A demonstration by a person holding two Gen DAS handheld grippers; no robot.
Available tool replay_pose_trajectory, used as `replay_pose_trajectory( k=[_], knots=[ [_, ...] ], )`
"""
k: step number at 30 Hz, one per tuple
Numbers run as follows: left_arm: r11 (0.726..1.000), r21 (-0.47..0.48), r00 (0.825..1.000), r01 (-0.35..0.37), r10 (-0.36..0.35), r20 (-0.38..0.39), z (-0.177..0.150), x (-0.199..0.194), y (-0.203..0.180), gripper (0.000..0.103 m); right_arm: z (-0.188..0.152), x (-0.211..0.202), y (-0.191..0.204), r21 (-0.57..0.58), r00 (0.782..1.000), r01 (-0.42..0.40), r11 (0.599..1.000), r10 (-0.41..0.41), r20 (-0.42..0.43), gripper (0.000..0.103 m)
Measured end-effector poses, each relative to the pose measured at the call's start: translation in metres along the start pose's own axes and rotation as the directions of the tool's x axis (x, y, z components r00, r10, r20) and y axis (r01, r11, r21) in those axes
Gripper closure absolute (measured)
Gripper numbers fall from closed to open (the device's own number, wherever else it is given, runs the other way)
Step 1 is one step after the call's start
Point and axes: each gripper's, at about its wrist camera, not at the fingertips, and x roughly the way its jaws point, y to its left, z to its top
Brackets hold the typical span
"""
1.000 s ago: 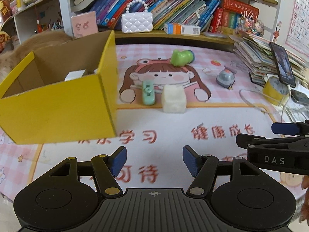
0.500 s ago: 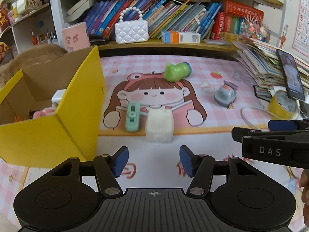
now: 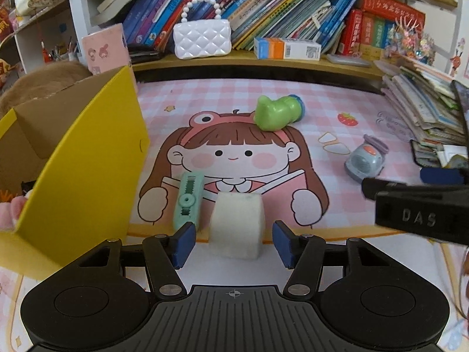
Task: Organize objects
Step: 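Grasp the white foam block with the left gripper while the right grasps the grey toy truck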
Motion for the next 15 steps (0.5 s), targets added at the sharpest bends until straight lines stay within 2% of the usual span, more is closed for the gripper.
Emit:
replay_pose_trajectory(
  k=[7,15],
  knots=[
    [1.000,0.011,1.000,-0.010,0.010,-0.029,0.006,0.018,-0.003,0.053,0.016,0.034,-0.012,-0.039,1.000,0.006,0.999,-0.006,-0.005,0.017],
    [1.000,0.026,0.998,-0.015,0.016,-0.054,0.007,0.031,-0.008,0.057,0.025,0.067,-0.019,-0.056,0.999,-0.022,0.998,0.020,-0.044,0.017]
  ],
)
